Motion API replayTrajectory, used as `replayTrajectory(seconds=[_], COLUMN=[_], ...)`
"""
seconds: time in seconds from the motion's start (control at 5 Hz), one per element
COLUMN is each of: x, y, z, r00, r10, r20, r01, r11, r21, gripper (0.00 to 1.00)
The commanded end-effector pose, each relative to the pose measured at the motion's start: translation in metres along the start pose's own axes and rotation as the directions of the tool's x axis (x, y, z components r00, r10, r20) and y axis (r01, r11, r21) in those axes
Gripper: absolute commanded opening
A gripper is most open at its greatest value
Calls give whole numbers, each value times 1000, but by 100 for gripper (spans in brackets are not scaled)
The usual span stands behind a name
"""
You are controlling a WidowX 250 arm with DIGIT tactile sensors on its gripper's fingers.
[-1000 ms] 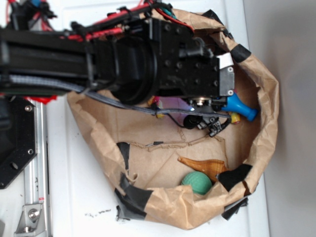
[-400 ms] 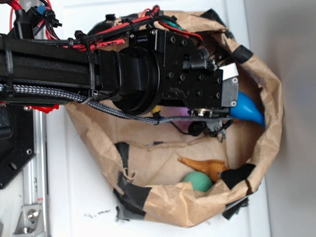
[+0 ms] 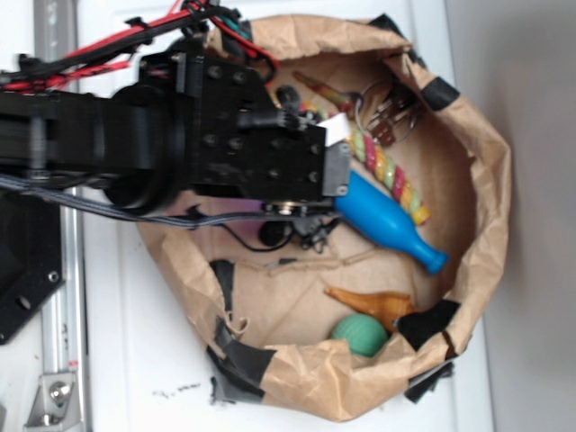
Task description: Grab the multicolored rope.
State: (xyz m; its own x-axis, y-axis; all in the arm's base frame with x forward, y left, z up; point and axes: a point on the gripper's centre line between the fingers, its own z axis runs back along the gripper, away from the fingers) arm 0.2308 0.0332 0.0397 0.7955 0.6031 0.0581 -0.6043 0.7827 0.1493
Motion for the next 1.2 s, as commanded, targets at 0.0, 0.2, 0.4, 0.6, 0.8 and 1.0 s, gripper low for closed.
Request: replayTrajectory(seconds=[0.0, 0.2, 0.4, 0.6, 0.8, 1.0], x=[6, 14, 20, 25, 30, 35], y=[13, 17, 22, 18, 22, 40], z=[6, -5, -10, -24, -32, -13], r00=[993, 992, 989, 988, 989, 989], r10=[112, 125, 144, 151, 131, 26], r20=[25, 26, 29, 36, 74, 144], r01=[-110, -124, -142, -150, -132, -27], r11=[992, 991, 989, 988, 991, 1000], r21=[-54, -45, -47, -22, 16, 4], gripper=[100, 100, 100, 100, 100, 100])
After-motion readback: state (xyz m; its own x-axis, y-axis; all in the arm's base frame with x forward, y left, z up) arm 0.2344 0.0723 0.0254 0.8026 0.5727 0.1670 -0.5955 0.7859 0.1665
